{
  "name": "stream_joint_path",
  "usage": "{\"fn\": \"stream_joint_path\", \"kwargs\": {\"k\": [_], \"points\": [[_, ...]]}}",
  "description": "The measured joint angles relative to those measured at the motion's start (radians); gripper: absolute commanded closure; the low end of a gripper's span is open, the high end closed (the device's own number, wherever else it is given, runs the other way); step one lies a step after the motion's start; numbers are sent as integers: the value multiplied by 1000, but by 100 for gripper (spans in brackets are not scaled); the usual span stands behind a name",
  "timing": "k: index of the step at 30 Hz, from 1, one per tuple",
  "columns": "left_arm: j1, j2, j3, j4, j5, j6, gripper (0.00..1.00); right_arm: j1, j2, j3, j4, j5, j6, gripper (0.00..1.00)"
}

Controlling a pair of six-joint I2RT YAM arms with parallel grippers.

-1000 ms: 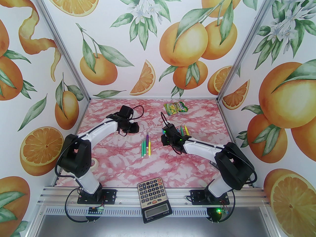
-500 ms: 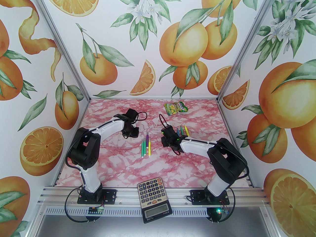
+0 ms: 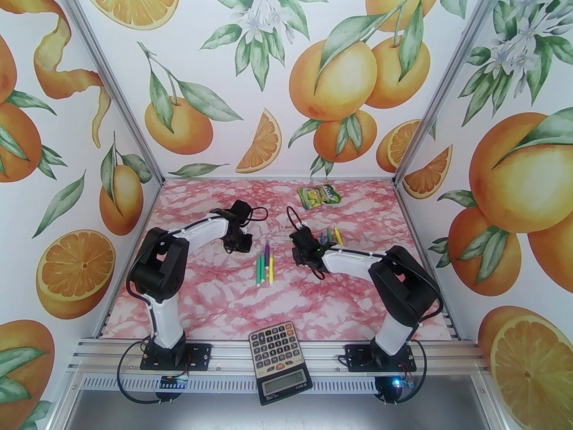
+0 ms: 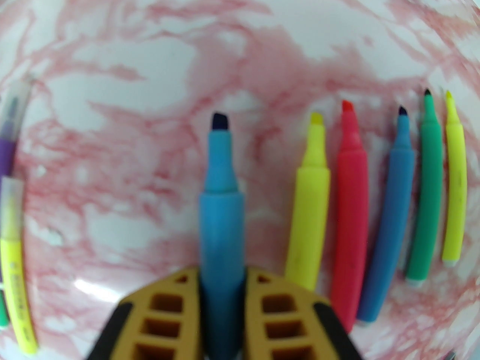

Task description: Open the pen caps

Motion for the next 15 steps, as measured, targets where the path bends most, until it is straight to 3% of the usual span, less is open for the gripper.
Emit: {"fn": "stream_joint_path", "kwargs": {"k": [15], "points": [[0, 6, 0, 0, -3, 1, 75, 0, 9, 28, -63, 29, 2, 76]]}}
